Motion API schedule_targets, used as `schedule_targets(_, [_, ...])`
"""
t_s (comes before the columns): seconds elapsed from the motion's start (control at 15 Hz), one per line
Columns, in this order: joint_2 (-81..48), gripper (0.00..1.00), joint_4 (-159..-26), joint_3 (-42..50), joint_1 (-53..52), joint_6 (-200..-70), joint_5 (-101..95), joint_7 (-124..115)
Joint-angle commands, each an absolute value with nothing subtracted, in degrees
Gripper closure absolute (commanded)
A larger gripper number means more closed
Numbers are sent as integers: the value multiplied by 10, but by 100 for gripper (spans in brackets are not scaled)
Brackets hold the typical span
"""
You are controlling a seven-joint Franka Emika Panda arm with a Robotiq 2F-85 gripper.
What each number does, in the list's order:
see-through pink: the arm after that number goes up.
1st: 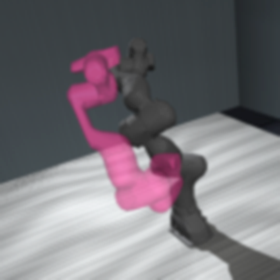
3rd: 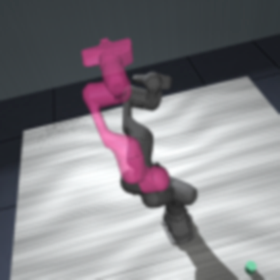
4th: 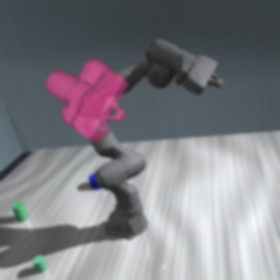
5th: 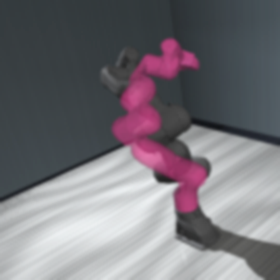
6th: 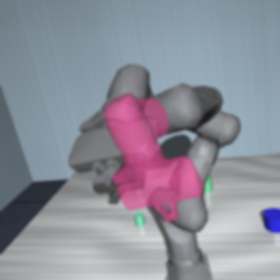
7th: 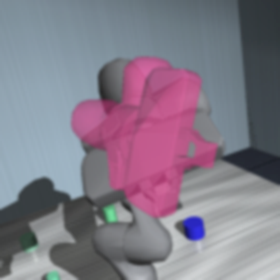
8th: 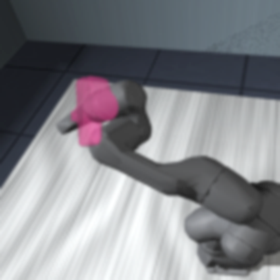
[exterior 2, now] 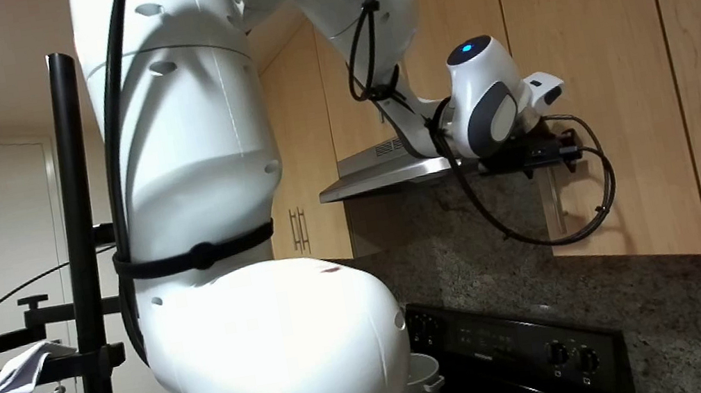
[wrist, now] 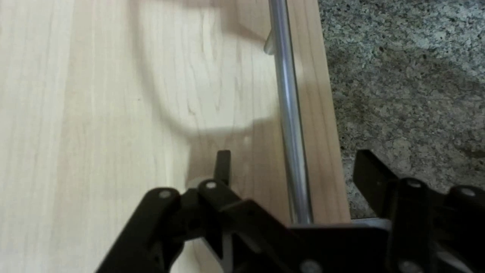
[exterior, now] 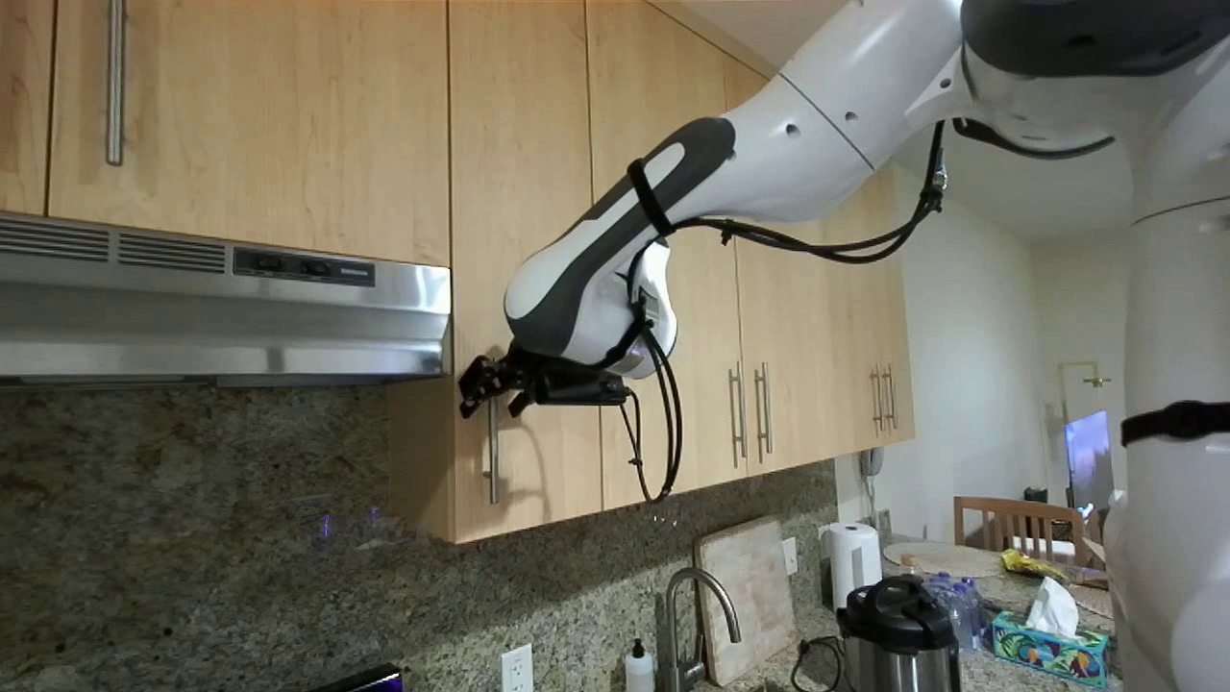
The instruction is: Open the first cabinet door to the right of the stove hood
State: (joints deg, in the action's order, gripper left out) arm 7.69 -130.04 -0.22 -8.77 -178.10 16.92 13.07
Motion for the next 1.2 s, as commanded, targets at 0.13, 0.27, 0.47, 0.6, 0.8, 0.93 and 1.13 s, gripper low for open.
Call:
schedule_targets(0.13, [57,59,-1280,-7,-75,-1767,155,115])
schedule_targets(0.27, [56,72,-1280,-7,-72,-1766,154,114])
schedule_targets(0.47, [55,92,-1282,-12,-71,-1762,150,109])
schedule_targets(0.6, [56,97,-1284,-18,-71,-1759,147,106])
schedule_targets(0.8, [54,93,-1285,-23,-62,-1760,128,96])
schedule_targets(0.93, [61,93,-1291,-26,-57,-1756,116,80])
schedule_targets(1.13, [76,93,-1304,-25,-55,-1758,83,43])
